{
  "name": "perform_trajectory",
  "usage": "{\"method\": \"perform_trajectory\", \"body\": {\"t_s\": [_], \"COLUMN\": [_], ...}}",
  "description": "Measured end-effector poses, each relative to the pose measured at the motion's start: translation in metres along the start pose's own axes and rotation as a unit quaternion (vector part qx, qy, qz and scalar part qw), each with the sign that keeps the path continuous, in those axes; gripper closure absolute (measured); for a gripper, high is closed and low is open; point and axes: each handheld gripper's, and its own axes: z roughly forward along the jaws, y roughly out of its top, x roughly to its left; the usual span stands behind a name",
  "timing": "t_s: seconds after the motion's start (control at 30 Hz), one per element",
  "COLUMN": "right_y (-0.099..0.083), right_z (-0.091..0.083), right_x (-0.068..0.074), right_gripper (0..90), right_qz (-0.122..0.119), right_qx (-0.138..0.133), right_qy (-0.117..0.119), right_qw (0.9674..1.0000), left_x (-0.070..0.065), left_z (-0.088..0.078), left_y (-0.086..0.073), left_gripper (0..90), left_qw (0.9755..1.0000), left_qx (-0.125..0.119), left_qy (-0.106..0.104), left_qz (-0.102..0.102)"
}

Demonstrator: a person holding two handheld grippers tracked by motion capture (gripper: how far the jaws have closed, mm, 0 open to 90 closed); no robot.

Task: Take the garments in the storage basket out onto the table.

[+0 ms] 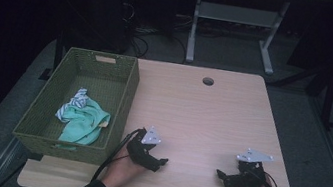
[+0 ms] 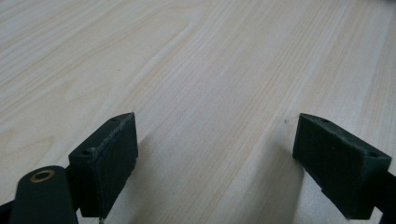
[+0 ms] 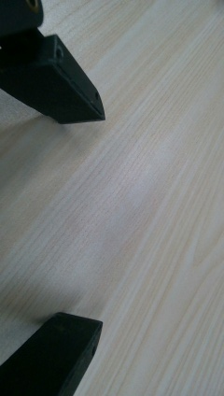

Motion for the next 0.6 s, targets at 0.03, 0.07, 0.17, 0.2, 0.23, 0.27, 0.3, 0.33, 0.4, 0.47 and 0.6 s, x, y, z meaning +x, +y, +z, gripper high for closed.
{"method": "perform_trajectory", "body": {"t_s": [0.03, 0.07, 0.17, 0.2, 0.23, 0.27, 0.3, 0.33, 0.4, 0.47, 0.6], "right_y": [0.0, 0.0, 0.0, 0.0, 0.0, 0.0, 0.0, 0.0, 0.0, 0.0, 0.0], "right_z": [0.0, 0.0, 0.0, 0.0, 0.0, 0.0, 0.0, 0.0, 0.0, 0.0, 0.0], "right_x": [0.0, 0.0, 0.0, 0.0, 0.0, 0.0, 0.0, 0.0, 0.0, 0.0, 0.0], "right_gripper": [1.3, 1.3, 1.3, 1.3, 1.3, 1.2, 1.2, 1.3, 1.2, 1.3, 1.3], "right_qz": [0.0, 0.0, 0.0, 0.0, 0.0, 0.0, 0.0, 0.0, 0.0, 0.0, -0.002], "right_qx": [0.0, -0.001, -0.001, -0.001, -0.001, 0.0, 0.0, 0.0, 0.0, 0.0, -0.001], "right_qy": [0.0, 0.0, 0.0, 0.0, 0.0, 0.0, 0.0, 0.0, 0.0, 0.0, -0.001], "right_qw": [1.0, 1.0, 1.0, 1.0, 1.0, 1.0, 1.0, 1.0, 1.0, 1.0, 1.0], "left_x": [0.0, 0.0, 0.001, 0.001, 0.001, 0.001, 0.001, 0.001, 0.002, 0.003, 0.004], "left_z": [0.0, 0.0, 0.002, 0.003, 0.003, 0.003, 0.003, 0.003, 0.003, 0.003, 0.001], "left_y": [0.0, 0.001, 0.004, 0.004, 0.005, 0.006, 0.006, 0.008, 0.01, 0.01, 0.012], "left_gripper": [13.1, 13.1, 13.0, 13.1, 13.2, 13.2, 13.3, 13.5, 13.5, 13.7, 13.9], "left_qw": [1.0, 1.0, 1.0, 1.0, 0.9999, 0.9999, 0.9999, 0.9998, 0.9996, 0.9995, 0.9991], "left_qx": [0.0, 0.001, 0.008, 0.009, 0.012, 0.013, 0.013, 0.02, 0.029, 0.031, 0.041], "left_qy": [0.0, 0.0, -0.002, -0.001, -0.001, 0.0, 0.0, 0.001, 0.002, 0.003, 0.006], "left_qz": [0.0, 0.001, 0.003, 0.003, 0.004, 0.002, 0.002, 0.003, 0.004, 0.004, 0.006]}}
